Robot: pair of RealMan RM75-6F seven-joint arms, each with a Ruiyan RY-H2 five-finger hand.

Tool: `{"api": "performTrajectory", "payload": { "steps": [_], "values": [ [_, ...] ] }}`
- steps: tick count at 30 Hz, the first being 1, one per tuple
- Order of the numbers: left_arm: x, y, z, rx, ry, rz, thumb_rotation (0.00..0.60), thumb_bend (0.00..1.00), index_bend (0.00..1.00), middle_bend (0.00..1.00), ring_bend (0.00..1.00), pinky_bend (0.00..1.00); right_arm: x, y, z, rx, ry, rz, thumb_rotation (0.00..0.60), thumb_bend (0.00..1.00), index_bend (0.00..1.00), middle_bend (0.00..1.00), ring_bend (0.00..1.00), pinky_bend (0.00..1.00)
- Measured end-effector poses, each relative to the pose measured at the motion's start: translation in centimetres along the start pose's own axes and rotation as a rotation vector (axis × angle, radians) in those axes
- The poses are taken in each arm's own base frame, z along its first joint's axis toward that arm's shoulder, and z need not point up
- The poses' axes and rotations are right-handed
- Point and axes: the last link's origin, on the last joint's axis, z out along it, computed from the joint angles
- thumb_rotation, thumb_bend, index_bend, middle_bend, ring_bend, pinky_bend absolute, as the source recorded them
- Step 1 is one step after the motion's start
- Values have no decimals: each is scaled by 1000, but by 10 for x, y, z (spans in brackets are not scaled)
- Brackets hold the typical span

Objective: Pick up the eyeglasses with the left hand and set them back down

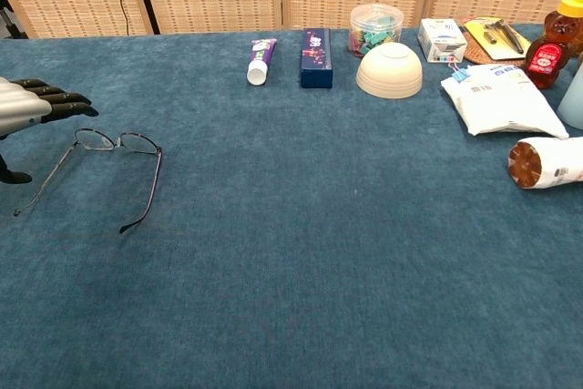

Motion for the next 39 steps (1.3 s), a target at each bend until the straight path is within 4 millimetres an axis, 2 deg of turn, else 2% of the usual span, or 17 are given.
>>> {"api": "performTrajectory", "payload": {
  "steps": [14,33,39],
  "values": [
    [-5,13,18,-34,-8,19,600,204,0,0,0,0,1,2,-1,-11,6,-8,600,426,322,229,303,379],
    [-5,19,17,-63,5,1,600,204,1,0,0,0,1,4,-2,-17,7,-9,600,425,324,229,304,379],
    [-4,23,19,-67,10,-10,600,203,103,0,0,0,1,5,-3,-21,7,-10,600,426,328,229,304,379]
  ]
}}
